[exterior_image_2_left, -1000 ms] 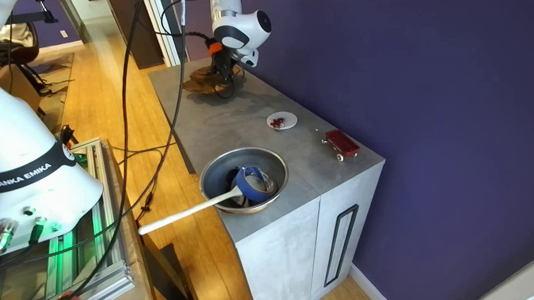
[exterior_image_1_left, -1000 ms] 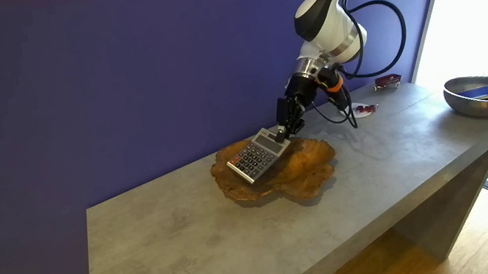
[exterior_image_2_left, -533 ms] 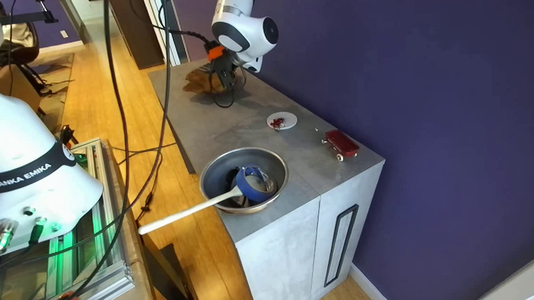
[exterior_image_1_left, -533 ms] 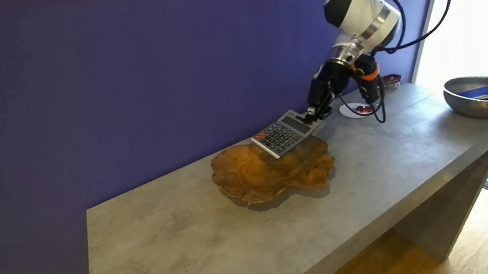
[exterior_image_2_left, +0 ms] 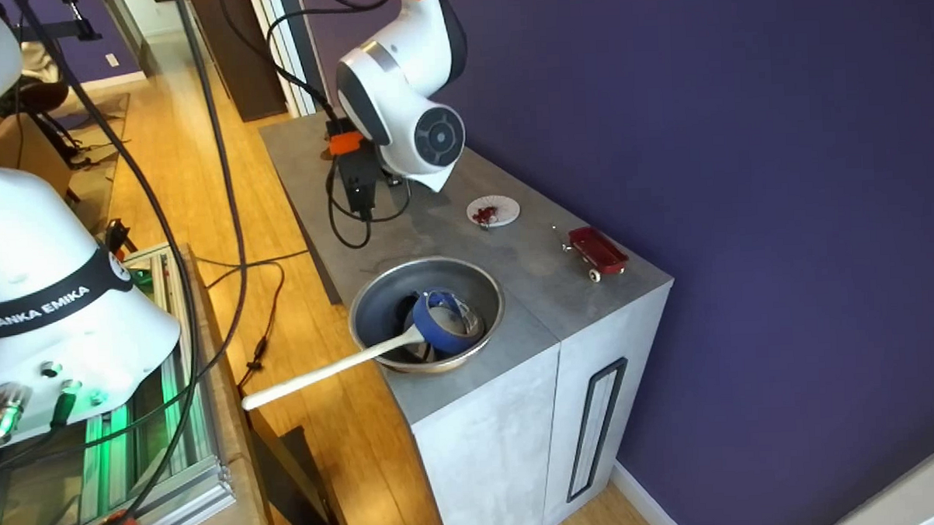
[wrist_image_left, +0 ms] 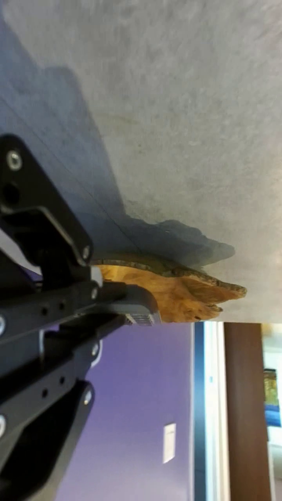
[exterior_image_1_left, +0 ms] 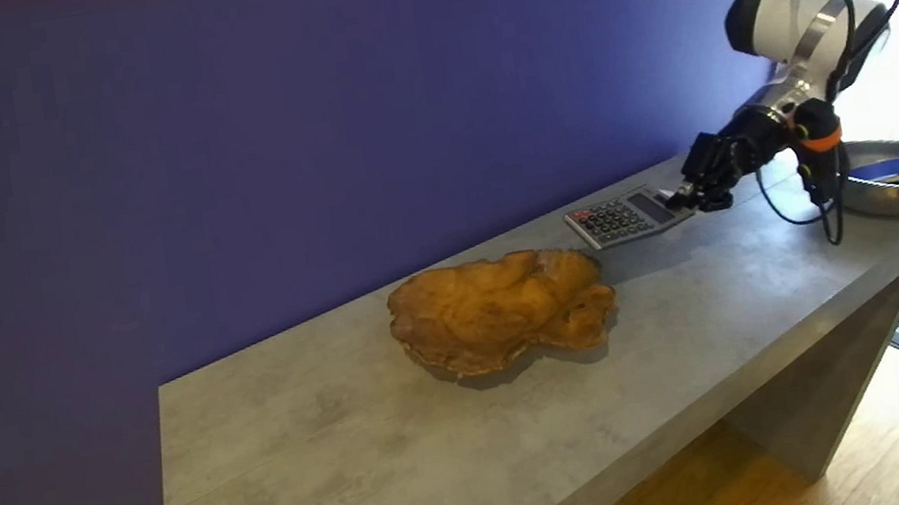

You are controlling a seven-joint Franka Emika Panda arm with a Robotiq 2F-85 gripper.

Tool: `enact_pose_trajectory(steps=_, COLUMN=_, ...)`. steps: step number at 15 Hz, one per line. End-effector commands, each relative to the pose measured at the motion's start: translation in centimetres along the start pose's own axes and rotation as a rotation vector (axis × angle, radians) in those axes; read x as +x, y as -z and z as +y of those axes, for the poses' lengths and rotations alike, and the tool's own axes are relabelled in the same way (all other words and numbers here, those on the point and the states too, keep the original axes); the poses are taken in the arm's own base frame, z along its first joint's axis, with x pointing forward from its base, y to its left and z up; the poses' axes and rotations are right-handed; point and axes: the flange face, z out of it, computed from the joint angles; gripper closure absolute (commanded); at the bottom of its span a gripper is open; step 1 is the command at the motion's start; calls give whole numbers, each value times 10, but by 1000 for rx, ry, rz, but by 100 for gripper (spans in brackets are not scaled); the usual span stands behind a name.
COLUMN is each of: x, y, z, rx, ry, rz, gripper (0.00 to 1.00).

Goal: Put the calculator on the table

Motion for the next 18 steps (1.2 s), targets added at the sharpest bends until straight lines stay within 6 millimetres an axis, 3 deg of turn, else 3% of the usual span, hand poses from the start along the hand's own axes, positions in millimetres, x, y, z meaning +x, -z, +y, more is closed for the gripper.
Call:
enact_pose_trajectory(steps=1, x=-64, y=55, z=10, rx=66, ry=-53, rz=171, gripper=97)
enact_pose_trajectory(steps=2, x=-29, y=34, z=18, rx=51, ry=-44, rz=96, gripper=87)
enact_pose_trajectory(steps=3, x=-44, y=48, z=25, rx=58, ry=-57, rz=127, gripper=87)
enact_pose_trajectory(steps=4, x=-55, y=55, z=27, rx=61, ry=-62, rz=147, gripper=97)
enact_pose_trajectory(steps=6, x=-45, y=47, z=26, rx=31, ry=-92, rz=227, gripper=97)
enact_pose_trajectory(steps=13, x=0, y=-10, z=7, rx=-38, ry=-184, rz=366, gripper=97)
enact_pose_trajectory(steps=18, x=29, y=-18, z=14, rx=-77, ry=-262, rz=435, gripper=97)
